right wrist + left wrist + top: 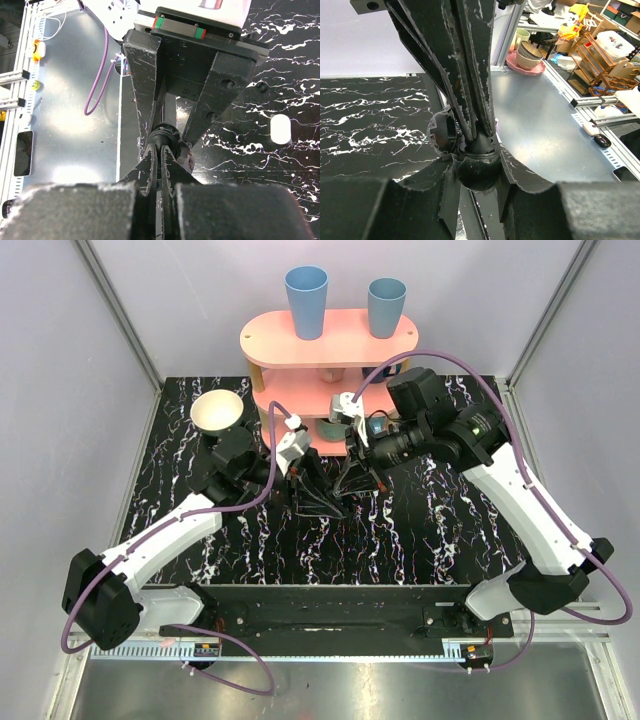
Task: Insert the wireless bluetooth earbuds into the charging case
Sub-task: Insert the left earbud into the left side groove of the charging case.
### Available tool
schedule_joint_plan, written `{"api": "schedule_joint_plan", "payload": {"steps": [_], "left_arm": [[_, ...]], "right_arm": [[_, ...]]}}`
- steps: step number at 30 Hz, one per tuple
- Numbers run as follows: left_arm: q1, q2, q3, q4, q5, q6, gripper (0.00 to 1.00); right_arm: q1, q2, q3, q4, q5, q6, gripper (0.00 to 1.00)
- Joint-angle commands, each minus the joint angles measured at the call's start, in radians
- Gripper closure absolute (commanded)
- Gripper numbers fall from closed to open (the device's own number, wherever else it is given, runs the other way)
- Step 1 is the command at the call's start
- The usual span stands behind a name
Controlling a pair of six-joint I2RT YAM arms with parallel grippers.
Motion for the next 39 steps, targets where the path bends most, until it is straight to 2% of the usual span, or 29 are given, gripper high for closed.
{"api": "schedule_joint_plan", "payload": {"steps": [1,7,16,18,20,22,25,28,36,38,39], "left_arm": [[-0.012,-0.013,0.068,0.081,-0.018,0.031,1.0],[-0.012,-0.017,0.069,0.063,-0.037,0.054,1.0],[-0.012,-0.033,0.074,0.021,-0.057,0.085,1.0],[-0.012,-0.032,0.074,0.02,-0.054,0.085,1.0],[-0.012,-0.034,0.075,0.02,-0.057,0.086,1.0],[-0.012,-0.036,0.074,0.017,-0.058,0.091,1.0],[-0.012,-0.04,0.074,-0.002,-0.069,0.105,1.0],[-0.012,-0.043,0.072,-0.002,-0.083,0.109,1.0],[-0.012,-0.049,0.068,-0.003,-0.121,0.125,1.0],[-0.012,-0.052,0.066,-0.003,-0.129,0.128,1.0],[-0.012,-0.054,0.062,-0.003,-0.136,0.131,1.0]], "right_arm": [[0.03,0.037,0.016,-0.026,0.039,0.005,1.0],[0.042,0.064,0.04,-0.079,0.085,0.006,1.0],[0.042,0.014,0.002,0.019,0.178,0.08,1.0],[0.042,0.01,-0.012,0.049,0.174,0.095,0.92],[0.041,0.004,-0.018,0.066,0.174,0.105,0.92],[0.044,-0.004,-0.024,0.083,0.187,0.115,0.96],[0.044,-0.01,-0.039,0.108,0.207,0.125,0.97],[0.044,0.001,-0.03,0.099,0.178,0.125,0.87],[0.065,-0.009,-0.033,0.102,0.215,0.138,0.76],[0.065,-0.016,-0.033,0.109,0.229,0.138,0.66],[0.067,-0.027,-0.035,0.112,0.23,0.137,0.66]]}}
